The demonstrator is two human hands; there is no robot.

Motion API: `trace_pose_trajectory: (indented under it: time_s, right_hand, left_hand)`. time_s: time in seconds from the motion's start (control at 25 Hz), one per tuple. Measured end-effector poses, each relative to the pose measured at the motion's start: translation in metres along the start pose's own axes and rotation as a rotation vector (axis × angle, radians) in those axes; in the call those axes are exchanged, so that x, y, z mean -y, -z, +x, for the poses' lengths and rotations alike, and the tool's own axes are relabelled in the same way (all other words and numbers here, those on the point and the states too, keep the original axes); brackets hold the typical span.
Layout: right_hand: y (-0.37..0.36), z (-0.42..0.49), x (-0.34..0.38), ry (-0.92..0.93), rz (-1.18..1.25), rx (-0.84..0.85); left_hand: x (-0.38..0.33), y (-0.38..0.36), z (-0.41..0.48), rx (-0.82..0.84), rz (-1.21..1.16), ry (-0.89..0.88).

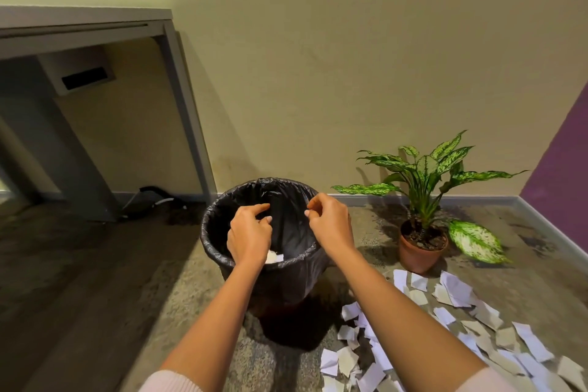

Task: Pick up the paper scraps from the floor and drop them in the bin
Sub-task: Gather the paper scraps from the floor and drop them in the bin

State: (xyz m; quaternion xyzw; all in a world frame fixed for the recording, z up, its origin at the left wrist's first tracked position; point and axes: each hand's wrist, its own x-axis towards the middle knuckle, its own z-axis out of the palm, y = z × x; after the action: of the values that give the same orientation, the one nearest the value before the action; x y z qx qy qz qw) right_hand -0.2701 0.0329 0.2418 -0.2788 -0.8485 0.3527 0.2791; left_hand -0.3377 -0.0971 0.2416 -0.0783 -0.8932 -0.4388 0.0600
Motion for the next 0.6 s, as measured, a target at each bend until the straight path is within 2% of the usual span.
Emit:
trace_pose_trajectory:
  time_s: [0.16,0.32,0.44,0.6]
  right_hand:
    - [0.009,-0.006,-0.01,-0.007,-0.026,-0.012]
    - [0.029,-0.017,-0.028,0.052,-0.119,-0.054]
    - [0.048,-0.026,-0.044,0.058,-0.157,-0.068]
    - [0.083,-0.052,-0.074,0.021,-0.223,-0.063]
  left_hand:
    - [-0.005,-0.009,-0.016,-0.004,0.017,-0.054]
    - [-0.017,-0.024,-0.037,-0.034,0.11,-0.278]
    - [-0.032,-0.037,-0.058,-0.039,0.171,-0.374]
    - [-0.047,-0.057,-0.103,0.037,0.188,-0.457]
